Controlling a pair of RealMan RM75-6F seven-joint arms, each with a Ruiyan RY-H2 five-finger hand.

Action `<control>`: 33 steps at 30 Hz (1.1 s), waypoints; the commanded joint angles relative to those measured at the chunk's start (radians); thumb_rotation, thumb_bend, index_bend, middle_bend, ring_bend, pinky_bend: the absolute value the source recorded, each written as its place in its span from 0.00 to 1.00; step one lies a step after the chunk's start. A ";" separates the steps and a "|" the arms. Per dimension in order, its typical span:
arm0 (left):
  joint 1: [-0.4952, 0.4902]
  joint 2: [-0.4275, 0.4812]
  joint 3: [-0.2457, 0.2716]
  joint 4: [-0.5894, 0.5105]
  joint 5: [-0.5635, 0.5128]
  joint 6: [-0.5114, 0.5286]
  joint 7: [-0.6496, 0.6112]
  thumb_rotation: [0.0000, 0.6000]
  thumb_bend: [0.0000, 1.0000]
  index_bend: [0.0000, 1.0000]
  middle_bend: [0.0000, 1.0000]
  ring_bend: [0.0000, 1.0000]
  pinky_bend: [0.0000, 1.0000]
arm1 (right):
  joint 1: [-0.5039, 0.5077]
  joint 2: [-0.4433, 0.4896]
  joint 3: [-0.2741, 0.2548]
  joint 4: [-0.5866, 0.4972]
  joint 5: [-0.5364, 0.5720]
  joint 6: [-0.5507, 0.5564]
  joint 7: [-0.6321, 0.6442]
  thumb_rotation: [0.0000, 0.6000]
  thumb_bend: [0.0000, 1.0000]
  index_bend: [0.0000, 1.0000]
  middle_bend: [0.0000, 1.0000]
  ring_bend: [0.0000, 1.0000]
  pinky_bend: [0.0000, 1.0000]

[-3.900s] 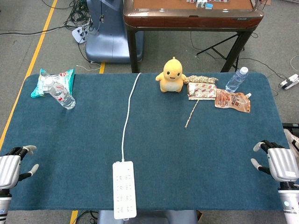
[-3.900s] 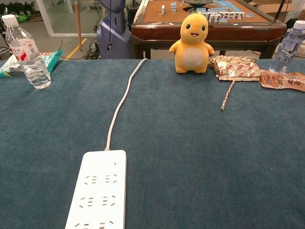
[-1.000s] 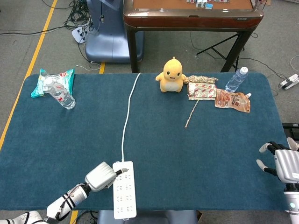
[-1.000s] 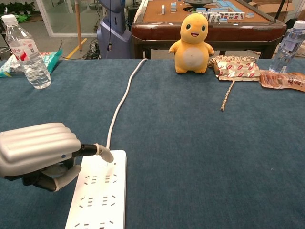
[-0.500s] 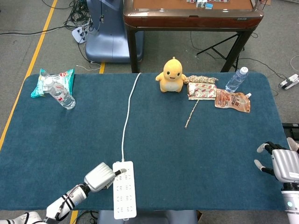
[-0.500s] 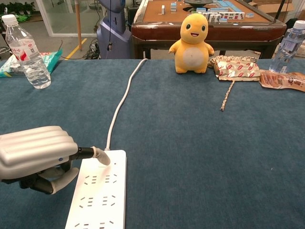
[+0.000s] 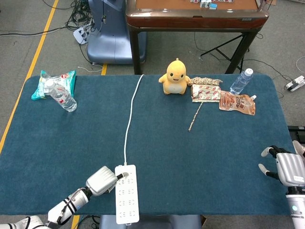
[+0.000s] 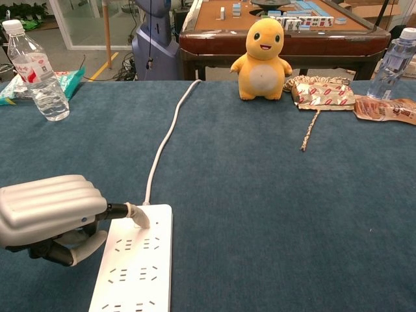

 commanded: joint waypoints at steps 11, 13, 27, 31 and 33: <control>-0.003 -0.005 0.008 0.009 -0.009 -0.001 0.003 1.00 0.72 0.24 1.00 1.00 1.00 | 0.003 -0.007 -0.001 0.006 0.001 -0.006 -0.001 1.00 0.18 0.49 0.43 0.44 0.58; -0.003 -0.006 0.009 0.010 -0.014 -0.003 0.004 1.00 0.72 0.24 1.00 1.00 1.00 | 0.003 -0.008 -0.002 0.006 0.000 -0.006 -0.001 1.00 0.18 0.49 0.43 0.44 0.58; -0.005 -0.008 0.014 0.015 -0.037 -0.012 0.010 1.00 0.72 0.24 1.00 1.00 1.00 | 0.007 -0.014 -0.004 0.011 0.000 -0.014 0.001 1.00 0.18 0.49 0.43 0.44 0.58; -0.004 -0.006 0.018 0.017 -0.038 -0.010 0.009 1.00 0.72 0.25 1.00 1.00 1.00 | 0.009 -0.014 -0.003 0.013 0.002 -0.016 0.001 1.00 0.18 0.49 0.43 0.44 0.58; -0.003 -0.005 0.019 0.016 -0.037 -0.009 0.009 1.00 0.72 0.25 1.00 1.00 1.00 | 0.009 -0.015 -0.003 0.013 0.002 -0.017 0.002 1.00 0.18 0.49 0.43 0.44 0.58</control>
